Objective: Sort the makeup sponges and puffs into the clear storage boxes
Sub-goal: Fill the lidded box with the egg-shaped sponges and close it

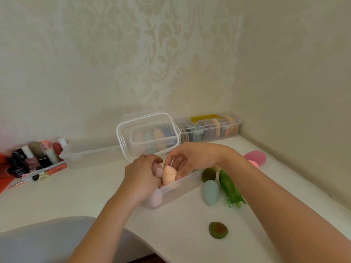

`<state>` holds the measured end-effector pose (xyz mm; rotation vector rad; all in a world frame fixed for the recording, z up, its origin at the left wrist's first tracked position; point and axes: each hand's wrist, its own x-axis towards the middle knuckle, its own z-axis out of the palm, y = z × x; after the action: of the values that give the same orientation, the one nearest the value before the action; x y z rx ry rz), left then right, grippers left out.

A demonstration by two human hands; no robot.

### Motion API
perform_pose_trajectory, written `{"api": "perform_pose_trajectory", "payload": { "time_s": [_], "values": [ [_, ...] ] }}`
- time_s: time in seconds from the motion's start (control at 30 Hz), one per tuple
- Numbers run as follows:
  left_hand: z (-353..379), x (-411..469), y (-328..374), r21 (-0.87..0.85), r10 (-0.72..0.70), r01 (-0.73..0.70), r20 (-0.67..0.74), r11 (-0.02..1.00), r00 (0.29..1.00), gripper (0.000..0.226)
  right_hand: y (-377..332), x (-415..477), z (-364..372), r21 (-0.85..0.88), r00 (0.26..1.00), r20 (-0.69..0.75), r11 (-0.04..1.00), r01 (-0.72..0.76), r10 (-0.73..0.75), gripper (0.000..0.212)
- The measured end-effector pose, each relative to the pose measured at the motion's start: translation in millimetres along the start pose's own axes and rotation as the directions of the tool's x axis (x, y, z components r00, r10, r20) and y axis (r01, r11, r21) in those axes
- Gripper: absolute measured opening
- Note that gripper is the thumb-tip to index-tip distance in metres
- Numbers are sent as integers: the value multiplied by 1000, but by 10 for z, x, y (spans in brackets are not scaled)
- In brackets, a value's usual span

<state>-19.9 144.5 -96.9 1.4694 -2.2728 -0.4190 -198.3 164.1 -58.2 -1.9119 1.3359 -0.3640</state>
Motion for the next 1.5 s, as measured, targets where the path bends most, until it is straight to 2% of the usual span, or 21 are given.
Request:
{"api": "perform_pose_trajectory", "payload": {
  "time_s": [0.2,0.3,0.4,0.53,0.67,0.83,0.93,1.0,1.07,1.13,1.23,1.33,1.5],
  "values": [
    [25,10,-16,-39,-9,9,-9,999,1000,33,-36,61,-7,-92,1000,14,996,-10,12,27],
    [28,17,-10,-37,1,-1,-13,999,1000,24,-95,85,78,-229,1000,-24,973,-18,13,21],
    [34,23,-30,-16,12,-12,-25,1000,1000,13,-167,135,214,-381,995,-97,924,-28,-9,25],
    [21,8,-39,-28,53,-54,-14,998,998,19,-212,157,264,-440,992,-119,894,-83,34,21],
    [2,4,-27,33,59,-60,37,998,998,25,-207,75,189,-363,993,-75,926,-107,86,20],
    [-16,-12,12,76,42,-46,61,996,997,29,-150,-120,81,-174,995,18,980,-92,97,22],
    [-16,-31,30,78,38,-43,65,996,997,29,-105,-270,-29,-57,996,-76,997,-45,41,20],
    [-15,-42,32,81,32,-38,67,996,997,30,-31,-371,-182,103,951,-298,994,-48,77,13],
    [-14,-49,35,96,30,-37,74,995,997,33,96,-468,-347,106,827,-540,987,-118,157,6],
    [-13,-51,44,97,25,-33,78,995,997,34,197,-570,-439,-16,754,-609,947,-322,246,6],
    [-15,-48,48,95,26,-34,80,995,996,35,299,-649,-415,-72,755,-498,848,-526,426,29],
    [-24,-54,45,83,35,-42,82,996,996,37,354,-611,-366,-203,788,-429,802,-561,442,52],
    [-33,-77,35,-9,44,-43,80,999,996,41,451,-516,-299,-243,792,-427,788,-566,437,51]
  ]
}}
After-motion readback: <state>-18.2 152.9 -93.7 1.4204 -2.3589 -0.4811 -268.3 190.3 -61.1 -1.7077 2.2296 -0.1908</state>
